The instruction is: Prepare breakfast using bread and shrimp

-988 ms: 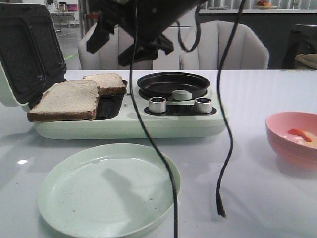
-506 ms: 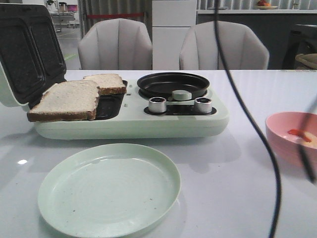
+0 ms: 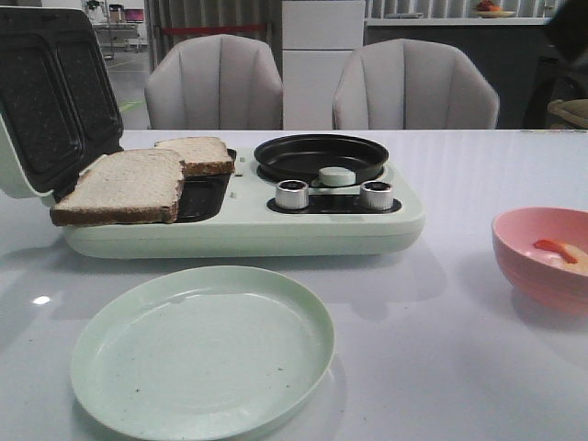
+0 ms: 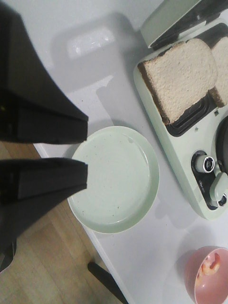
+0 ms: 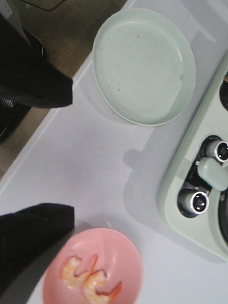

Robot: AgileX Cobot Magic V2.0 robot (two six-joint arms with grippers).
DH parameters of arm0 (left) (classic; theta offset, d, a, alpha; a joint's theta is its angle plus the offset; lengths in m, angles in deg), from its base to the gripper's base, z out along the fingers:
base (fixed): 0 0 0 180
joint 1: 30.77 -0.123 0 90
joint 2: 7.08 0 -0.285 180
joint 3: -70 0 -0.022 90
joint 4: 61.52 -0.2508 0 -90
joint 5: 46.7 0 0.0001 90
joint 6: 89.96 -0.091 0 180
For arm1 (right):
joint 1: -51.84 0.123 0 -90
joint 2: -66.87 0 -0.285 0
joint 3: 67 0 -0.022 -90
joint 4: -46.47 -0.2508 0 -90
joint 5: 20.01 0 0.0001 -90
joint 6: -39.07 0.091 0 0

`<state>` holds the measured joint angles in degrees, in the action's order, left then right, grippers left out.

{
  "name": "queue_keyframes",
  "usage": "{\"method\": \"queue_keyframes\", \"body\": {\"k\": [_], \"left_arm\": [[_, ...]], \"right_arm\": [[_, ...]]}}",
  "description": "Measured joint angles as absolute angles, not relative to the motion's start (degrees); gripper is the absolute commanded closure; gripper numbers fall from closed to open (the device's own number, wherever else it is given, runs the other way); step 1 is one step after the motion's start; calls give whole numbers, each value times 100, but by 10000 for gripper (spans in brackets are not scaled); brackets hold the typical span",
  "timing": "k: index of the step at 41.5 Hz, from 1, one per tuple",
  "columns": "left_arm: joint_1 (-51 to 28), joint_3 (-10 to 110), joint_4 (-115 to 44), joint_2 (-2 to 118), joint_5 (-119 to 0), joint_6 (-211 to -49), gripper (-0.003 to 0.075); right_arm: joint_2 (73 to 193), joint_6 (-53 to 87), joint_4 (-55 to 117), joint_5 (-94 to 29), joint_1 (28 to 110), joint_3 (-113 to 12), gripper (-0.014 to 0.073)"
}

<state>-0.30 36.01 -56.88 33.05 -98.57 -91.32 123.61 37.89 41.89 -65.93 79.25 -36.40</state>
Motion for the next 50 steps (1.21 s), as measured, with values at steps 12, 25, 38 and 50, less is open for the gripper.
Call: {"method": "queue_keyframes", "body": {"k": [12, 25, 38, 50], "left_arm": [[-30, 3601, -5967, 3332, -10082, -9173, 535], [-30, 3931, -6743, 4391, -10680, -9190, 535], [-1216, 4806, -7921, 6192, -11051, -8434, 617], [-3743, 5997, -6058, 7538, -10478, -9721, 619]], "right_arm": [[11197, 3907, 4202, -6676, 7925, -2927, 57], [11162, 3907, 4204, -6676, 7925, -2902, 57], [11162, 3907, 4214, -6676, 7925, -2902, 57], [11162, 3907, 4214, -6676, 7925, -2902, 57]]}}
